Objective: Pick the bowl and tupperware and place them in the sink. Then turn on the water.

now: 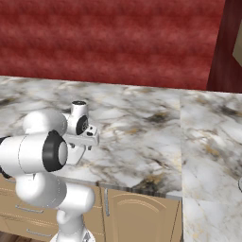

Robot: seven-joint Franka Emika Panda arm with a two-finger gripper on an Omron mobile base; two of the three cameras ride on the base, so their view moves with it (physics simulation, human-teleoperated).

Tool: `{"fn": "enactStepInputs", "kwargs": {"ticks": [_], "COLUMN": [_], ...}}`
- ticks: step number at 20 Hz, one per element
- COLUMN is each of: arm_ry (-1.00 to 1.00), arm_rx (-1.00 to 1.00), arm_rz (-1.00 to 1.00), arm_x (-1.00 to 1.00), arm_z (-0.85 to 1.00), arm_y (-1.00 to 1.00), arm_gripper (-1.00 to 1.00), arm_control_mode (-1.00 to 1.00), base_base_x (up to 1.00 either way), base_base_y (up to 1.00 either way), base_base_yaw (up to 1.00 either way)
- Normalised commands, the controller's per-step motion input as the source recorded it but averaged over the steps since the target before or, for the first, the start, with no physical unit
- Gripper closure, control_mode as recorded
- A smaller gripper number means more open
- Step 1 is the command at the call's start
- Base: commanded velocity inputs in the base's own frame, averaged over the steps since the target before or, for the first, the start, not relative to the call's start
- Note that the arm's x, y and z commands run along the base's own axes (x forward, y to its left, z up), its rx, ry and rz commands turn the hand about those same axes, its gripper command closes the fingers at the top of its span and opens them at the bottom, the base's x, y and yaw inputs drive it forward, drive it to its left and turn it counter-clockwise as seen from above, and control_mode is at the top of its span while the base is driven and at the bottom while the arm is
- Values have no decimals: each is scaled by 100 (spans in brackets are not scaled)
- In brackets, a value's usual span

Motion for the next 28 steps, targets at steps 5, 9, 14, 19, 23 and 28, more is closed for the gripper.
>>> {"fn": "enactStepInputs", "kwargs": {"ticks": [5, 9, 14, 19, 23, 28], "arm_ry": [0, 0, 0, 0, 0, 0], "arm_rx": [0, 0, 0, 0, 0, 0], "arm_rz": [0, 0, 0, 0, 0, 0], "arm_x": [0, 0, 0, 0, 0, 0], "arm_z": [-11, -10, -20, -17, 0, 0], "arm_y": [0, 0, 0, 0, 0, 0], "arm_gripper": [-100, -100, -100, -100, -100, 100], "arm_control_mode": [-100, -100, -100, -100, -100, -100], "base_base_x": [0, 0, 0, 0, 0, 0], "base_base_y": [0, 0, 0, 0, 0, 0], "base_base_yaw": [0, 0, 0, 0, 0, 0]}}
